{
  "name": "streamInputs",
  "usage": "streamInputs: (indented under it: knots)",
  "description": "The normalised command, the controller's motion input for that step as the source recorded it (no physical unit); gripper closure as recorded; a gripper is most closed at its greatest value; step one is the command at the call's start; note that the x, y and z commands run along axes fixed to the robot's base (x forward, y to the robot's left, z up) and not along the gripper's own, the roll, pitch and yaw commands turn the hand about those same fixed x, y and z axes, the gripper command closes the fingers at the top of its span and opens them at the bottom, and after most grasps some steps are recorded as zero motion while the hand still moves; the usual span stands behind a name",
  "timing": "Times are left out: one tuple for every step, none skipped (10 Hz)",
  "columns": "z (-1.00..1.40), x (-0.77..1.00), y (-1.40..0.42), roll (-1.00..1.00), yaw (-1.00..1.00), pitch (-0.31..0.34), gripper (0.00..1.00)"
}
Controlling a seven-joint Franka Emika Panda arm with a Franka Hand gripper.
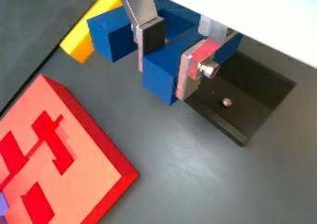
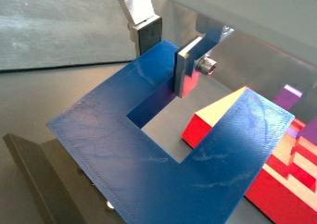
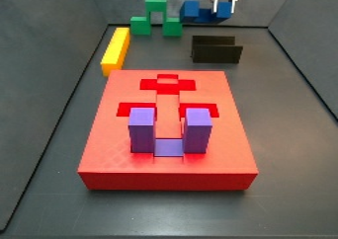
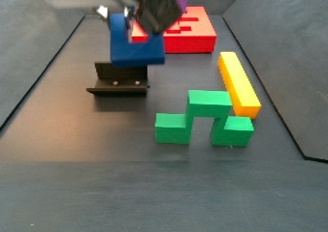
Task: Pick up the blue object. Move up. Place the blue object on the fixture. Regrasp the blue object. Move to above the board. Insert the blue object.
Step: Place the blue object on the fixture.
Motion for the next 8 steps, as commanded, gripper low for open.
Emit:
streamInputs:
  knots:
    - [-0.44, 0.81, 0.32, -0.55, -0.21, 0.000, 1.00]
    - [-0.39, 0.79, 0.31, -0.58, -0.18, 0.000, 1.00]
    - [-0.31, 0.75, 0.19, -0.55, -0.12, 0.000, 1.00]
    - [-0.21, 0.82, -0.05, -0.24, -0.06, 0.034, 1.00]
    - [-0.14, 0.81, -0.15, -0.13, -0.04, 0.037, 1.00]
    - [-0.13, 0.77, -0.12, -0.13, -0.02, 0.000, 1.00]
    - [-0.22, 0.57, -0.11, 0.00, 0.00, 0.000, 1.00]
    - [-0.35, 0.56, -0.08, 0.09, 0.00, 0.000, 1.00]
